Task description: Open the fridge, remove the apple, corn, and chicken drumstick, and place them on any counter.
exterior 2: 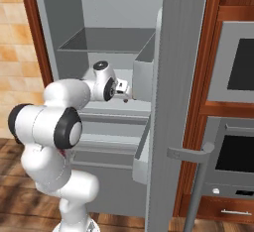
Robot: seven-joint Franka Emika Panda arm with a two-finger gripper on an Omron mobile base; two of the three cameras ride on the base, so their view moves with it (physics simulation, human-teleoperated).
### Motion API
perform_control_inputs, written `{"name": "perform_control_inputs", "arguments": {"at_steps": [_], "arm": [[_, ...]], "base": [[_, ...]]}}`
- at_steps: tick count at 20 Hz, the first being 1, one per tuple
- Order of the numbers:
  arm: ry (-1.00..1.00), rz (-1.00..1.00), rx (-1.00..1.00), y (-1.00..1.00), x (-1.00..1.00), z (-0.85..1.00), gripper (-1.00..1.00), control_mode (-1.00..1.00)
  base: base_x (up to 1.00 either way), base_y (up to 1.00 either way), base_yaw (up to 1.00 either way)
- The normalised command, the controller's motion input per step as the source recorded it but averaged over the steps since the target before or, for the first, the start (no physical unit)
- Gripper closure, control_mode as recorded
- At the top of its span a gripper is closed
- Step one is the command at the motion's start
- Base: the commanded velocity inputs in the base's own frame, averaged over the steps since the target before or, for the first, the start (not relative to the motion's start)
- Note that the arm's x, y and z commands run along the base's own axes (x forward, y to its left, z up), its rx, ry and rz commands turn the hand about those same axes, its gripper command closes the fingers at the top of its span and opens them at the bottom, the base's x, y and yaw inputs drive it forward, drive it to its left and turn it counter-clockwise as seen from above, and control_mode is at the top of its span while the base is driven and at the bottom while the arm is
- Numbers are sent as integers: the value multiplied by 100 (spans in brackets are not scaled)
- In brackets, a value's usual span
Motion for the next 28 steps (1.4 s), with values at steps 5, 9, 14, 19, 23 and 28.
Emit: {"name": "perform_control_inputs", "arguments": {"at_steps": [5,9,14,19,23,28], "arm": [[0,-12,5,-1,42,-23,-100,-100],[0,-6,4,-11,49,-26,-100,-100],[0,0,2,-30,52,-35,-100,-100],[-1,0,3,-9,58,-30,-100,-100],[-2,0,1,0,58,-18,-100,-100],[0,0,0,3,22,-30,100,-100]], "base": [[0,0,0],[0,0,0],[0,0,0],[0,0,0],[0,0,0],[0,0,0]]}}
